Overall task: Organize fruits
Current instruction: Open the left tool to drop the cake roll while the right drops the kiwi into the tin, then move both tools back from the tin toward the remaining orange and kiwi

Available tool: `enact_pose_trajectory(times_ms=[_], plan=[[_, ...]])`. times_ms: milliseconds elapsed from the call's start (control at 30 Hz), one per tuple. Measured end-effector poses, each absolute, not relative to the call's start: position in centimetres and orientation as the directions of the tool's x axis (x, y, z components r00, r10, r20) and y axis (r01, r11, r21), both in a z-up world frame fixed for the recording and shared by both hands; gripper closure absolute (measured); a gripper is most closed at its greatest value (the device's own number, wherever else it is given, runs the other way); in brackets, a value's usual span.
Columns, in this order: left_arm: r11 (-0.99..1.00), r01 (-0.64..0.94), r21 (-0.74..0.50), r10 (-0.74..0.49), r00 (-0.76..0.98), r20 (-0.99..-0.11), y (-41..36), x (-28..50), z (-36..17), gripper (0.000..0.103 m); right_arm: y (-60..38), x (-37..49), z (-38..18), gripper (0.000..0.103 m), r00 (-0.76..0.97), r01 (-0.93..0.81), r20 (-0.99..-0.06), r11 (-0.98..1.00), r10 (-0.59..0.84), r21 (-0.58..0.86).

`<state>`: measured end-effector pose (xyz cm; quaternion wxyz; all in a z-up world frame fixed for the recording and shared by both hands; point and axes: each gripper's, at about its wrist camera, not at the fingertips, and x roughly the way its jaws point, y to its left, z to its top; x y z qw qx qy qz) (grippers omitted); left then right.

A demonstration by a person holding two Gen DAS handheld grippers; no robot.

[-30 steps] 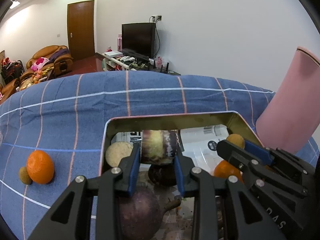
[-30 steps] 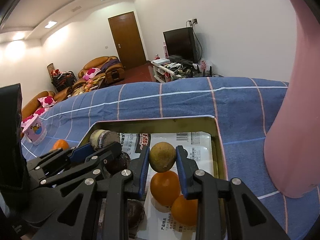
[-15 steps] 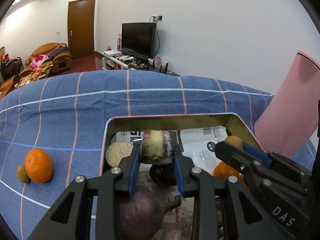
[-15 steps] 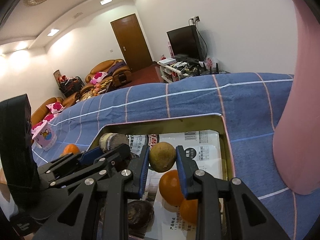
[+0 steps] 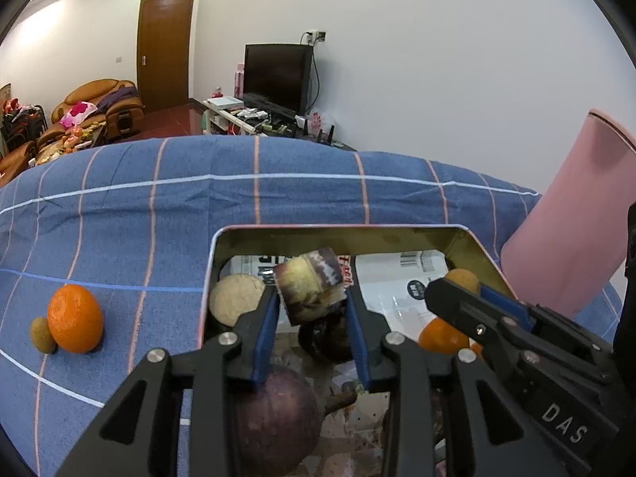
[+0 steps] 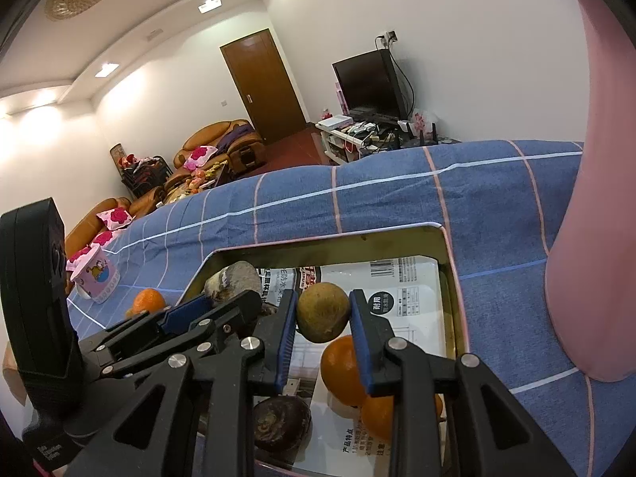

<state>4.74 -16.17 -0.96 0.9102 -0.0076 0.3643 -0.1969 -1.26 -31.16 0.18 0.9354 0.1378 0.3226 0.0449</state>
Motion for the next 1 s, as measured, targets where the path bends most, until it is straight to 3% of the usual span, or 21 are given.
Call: enact_pose_trajectory(times_ms=[267, 300, 333, 367, 433, 500, 600, 733, 1000], plan=[[0.898, 0.365, -0.246, -0.433, 0.628, -0.647, -15.3, 4.7, -0.8, 0.057, -31.9, -1.5, 0.5, 0.071, 0.801, -0.019, -0.552, 0.930, 0.233, 0.366], [0.896, 0.369, -0.246, -0.435, 0.626, -0.647, -15.4, 4.6, -0.7, 0.054, -32.0, -1.7, 0.6, 0.070, 0.805, -0.022, -0.541, 0.924, 0.243, 0.383], [0.893, 0.379, -0.244, -0.441, 0.622, -0.647, -15.5, 4.5, -0.7, 0.045, -32.2, -1.8, 0.6, 0.067, 0.809, -0.025, -0.531, 0.918, 0.251, 0.396], [0.886, 0.398, -0.237, -0.450, 0.618, -0.645, -15.8, 4.1, -0.7, 0.039, -32.4, -2.0, 0.8, 0.061, 0.818, -0.031, -0.513, 0.911, 0.259, 0.411], [0.893, 0.415, -0.174, -0.426, 0.654, -0.626, -16.5, 3.2, -0.2, 0.019, -32.5, -2.5, 1.3, 0.014, 0.847, -0.056, -0.456, 0.899, 0.273, 0.435], [0.921, 0.387, -0.045, -0.345, 0.757, -0.554, -17.1, 1.6, 0.7, 0.000, -32.4, -3.2, 1.8, 0.004, 0.878, -0.086, -0.390, 0.894, 0.276, 0.439], [0.940, 0.337, 0.060, -0.276, 0.849, -0.451, -17.0, 0.2, 1.7, 0.000, -31.7, -3.6, 2.4, 0.004, 0.896, -0.051, -0.395, 0.930, 0.204, 0.364], [0.956, 0.290, 0.034, -0.248, 0.869, -0.429, -15.5, 0.3, 1.9, 0.000, -32.1, -3.3, 2.4, 0.004, 0.889, 0.025, -0.438, 0.941, 0.134, 0.338], [0.976, 0.218, 0.014, -0.195, 0.896, -0.398, -13.8, 0.5, 1.8, 0.000, -32.9, -4.9, 3.6, 0.004, 0.911, 0.155, -0.410, 0.955, -0.038, 0.255]])
